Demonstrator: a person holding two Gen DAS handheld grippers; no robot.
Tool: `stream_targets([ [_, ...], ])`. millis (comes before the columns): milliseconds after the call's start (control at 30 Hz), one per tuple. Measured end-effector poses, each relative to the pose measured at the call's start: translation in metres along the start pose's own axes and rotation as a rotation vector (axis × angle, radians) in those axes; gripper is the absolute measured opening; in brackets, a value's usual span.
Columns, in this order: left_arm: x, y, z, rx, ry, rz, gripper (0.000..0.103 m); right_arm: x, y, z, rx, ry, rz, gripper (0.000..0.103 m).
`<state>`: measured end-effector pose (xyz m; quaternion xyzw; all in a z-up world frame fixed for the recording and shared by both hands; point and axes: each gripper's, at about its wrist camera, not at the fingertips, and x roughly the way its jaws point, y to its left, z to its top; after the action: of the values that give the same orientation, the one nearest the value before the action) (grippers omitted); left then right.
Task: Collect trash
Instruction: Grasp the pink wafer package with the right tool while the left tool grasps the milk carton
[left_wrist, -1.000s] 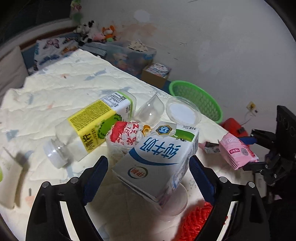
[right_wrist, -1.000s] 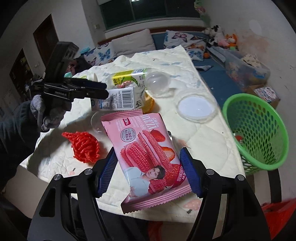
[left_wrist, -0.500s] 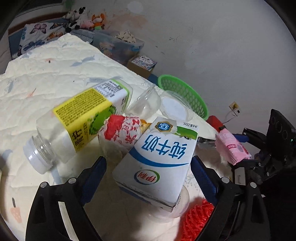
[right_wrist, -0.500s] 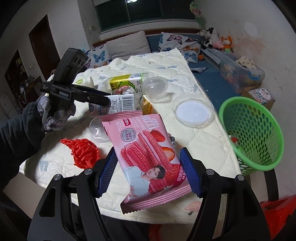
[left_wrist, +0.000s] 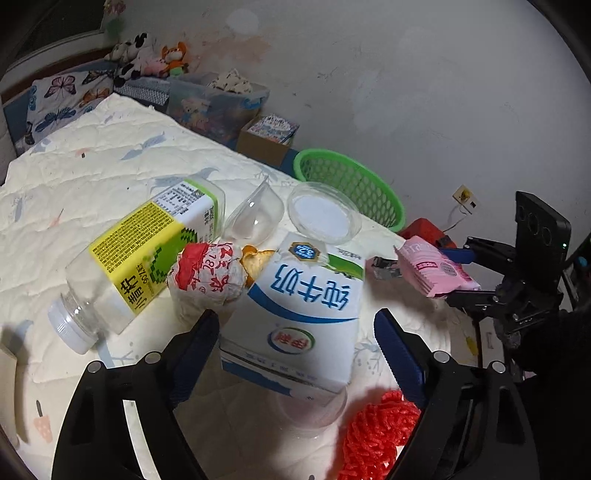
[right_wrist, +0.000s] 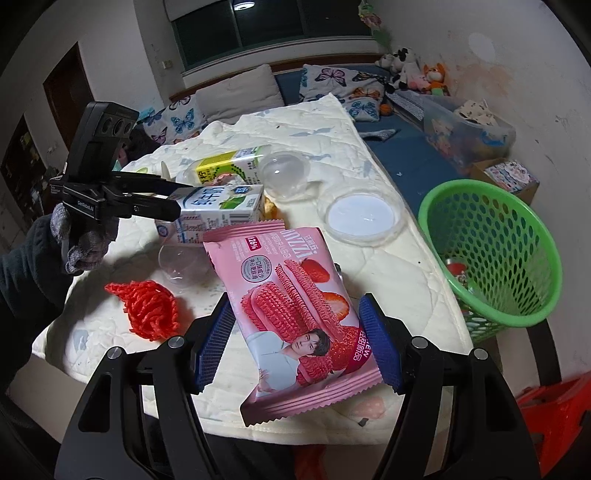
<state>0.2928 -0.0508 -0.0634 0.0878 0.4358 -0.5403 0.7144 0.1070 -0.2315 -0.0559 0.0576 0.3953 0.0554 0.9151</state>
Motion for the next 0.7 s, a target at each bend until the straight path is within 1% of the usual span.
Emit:
stream_targets([
  [33,0.002,-0.001,0.001,0.009,0.005,0.013,0.083,-0.001,0.000,-0.001,0.002,-0.001,0.000,0.069],
  [167,0.007,-0.018,0.004,0.111,0.034,0.068,0.083,0.000,-0.005,-0.003,0.014,0.003,-0.003,0.069],
  [233,0.011,-0.025,0.006,0.145,0.057,0.076,0.083,0.001,-0.008,-0.004,0.023,0.004,-0.002,0.069],
  [367,0.024,-0.033,0.008,0.207,0.117,0.141,0.083,0.003,-0.009,-0.004,0.033,0.004,0.001,0.069],
  [433,0.028,-0.036,0.009,0.218,0.128,0.148,0.083,0.003,-0.010,-0.005,0.031,0.004,0.001,0.069],
  [533,0.030,-0.037,0.012,0.210,0.118,0.164,0.083,0.003,-0.012,-0.006,0.039,0.002,0.000,0.069],
  [567,0.031,-0.039,0.013,0.210,0.116,0.174,0.081,0.002,-0.014,-0.007,0.042,0.000,0.001,0.069],
  [600,0.033,-0.041,0.013,0.213,0.116,0.193,0.076,0.001,-0.015,-0.007,0.044,-0.005,0.000,0.069],
  [700,0.035,-0.047,0.012,0.222,0.105,0.229,0.074,-0.002,-0.020,-0.007,0.056,-0.016,-0.005,0.069],
])
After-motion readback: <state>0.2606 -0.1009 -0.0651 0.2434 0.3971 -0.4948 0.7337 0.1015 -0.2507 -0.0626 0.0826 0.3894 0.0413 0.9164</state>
